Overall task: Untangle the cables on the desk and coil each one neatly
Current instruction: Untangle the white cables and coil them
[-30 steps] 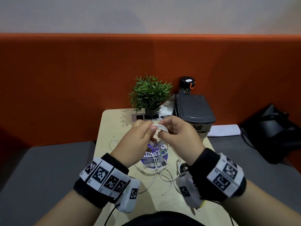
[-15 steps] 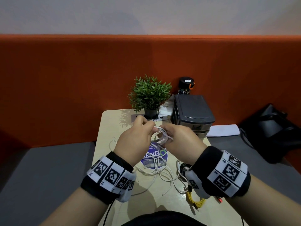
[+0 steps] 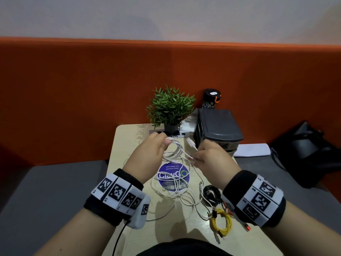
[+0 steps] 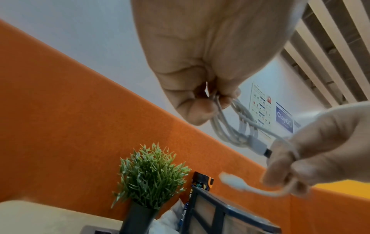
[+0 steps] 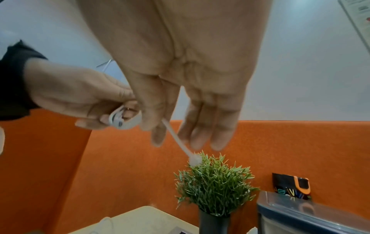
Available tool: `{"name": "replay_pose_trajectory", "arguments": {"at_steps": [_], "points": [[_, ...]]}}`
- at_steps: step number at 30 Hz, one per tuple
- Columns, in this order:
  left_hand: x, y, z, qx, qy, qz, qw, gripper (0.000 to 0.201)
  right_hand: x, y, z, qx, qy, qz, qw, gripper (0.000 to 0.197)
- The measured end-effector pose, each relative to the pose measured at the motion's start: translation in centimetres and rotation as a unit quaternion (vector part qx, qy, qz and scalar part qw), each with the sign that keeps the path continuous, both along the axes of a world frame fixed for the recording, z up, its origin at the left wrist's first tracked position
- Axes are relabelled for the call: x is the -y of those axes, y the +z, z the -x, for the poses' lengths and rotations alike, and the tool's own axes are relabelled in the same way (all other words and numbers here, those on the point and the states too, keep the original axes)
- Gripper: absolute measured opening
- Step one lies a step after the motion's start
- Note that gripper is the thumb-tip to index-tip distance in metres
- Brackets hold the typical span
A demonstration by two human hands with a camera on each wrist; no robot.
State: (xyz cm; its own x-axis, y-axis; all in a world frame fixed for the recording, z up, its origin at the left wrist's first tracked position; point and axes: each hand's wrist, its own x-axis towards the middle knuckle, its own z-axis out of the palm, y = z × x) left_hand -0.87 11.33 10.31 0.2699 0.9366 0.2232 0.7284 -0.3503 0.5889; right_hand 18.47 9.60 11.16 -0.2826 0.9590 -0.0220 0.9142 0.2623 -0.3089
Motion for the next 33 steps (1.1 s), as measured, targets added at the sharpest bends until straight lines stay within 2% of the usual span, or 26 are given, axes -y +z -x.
{"name": "replay_pose_trajectory", "arguments": {"at_steps": [2, 4, 7, 9, 11, 13, 15, 19, 21, 26, 31, 33], "points": [[0.3, 0.2, -0.3, 0.077, -0.019, 0.04, 0.996, 0.033, -0.3, -0.3, 0.3, -0.002, -0.017, -0.031, 0.999, 0.024], [0.5, 0.3, -0.6, 0.154, -0.029, 0.091, 0.984, 0.035, -0.6, -0.3, 0.7, -0.041, -0.044, -0.012, 0.998, 0.02], [0.9, 0.4, -1.2, 0.19, -0.031, 0.13, 0.973, 0.034, -0.7, 0.0, 1.2, -0.101, -0.042, -0.003, 0.994, 0.022], [0.9, 0.3, -1.3, 0.184, -0.033, 0.133, 0.973, 0.034, -0.4, 0.2, 1.5, -0.156, -0.027, 0.027, 0.987, 0.024], [0.7, 0.2, -1.3, 0.17, -0.035, 0.126, 0.977, 0.034, -0.1, 0.3, 1.5, -0.231, -0.014, 0.085, 0.969, 0.006], [0.6, 0.0, -1.3, 0.158, -0.037, 0.12, 0.98, 0.033, 0.0, 0.1, 1.4, -0.308, -0.001, 0.123, 0.943, 0.039], [0.7, -0.1, -1.4, 0.156, -0.04, 0.114, 0.98, 0.031, -0.1, 0.0, 1.4, -0.353, -0.019, 0.127, 0.927, 0.053], [0.7, -0.2, -1.7, 0.15, -0.043, 0.108, 0.982, 0.032, -0.1, 0.0, 1.3, -0.429, -0.042, 0.123, 0.894, 0.039], [0.5, -0.1, -1.7, 0.108, -0.047, 0.076, 0.99, 0.031, -0.1, 0.1, 1.5, -0.466, -0.051, 0.141, 0.872, 0.035], [0.4, 0.0, -1.8, -0.008, -0.029, -0.002, 1.0, 0.025, -0.5, 0.4, 1.8, -0.476, -0.081, 0.201, 0.852, 0.027], [0.6, -0.1, -2.2, -0.024, -0.027, -0.003, 0.999, 0.021, -0.7, 0.3, 2.0, -0.5, -0.113, 0.236, 0.825, 0.031], [0.7, -0.2, -2.3, -0.017, -0.031, 0.003, 0.999, 0.022, -0.8, 0.2, 2.1, -0.504, -0.113, 0.247, 0.82, 0.024]]}}
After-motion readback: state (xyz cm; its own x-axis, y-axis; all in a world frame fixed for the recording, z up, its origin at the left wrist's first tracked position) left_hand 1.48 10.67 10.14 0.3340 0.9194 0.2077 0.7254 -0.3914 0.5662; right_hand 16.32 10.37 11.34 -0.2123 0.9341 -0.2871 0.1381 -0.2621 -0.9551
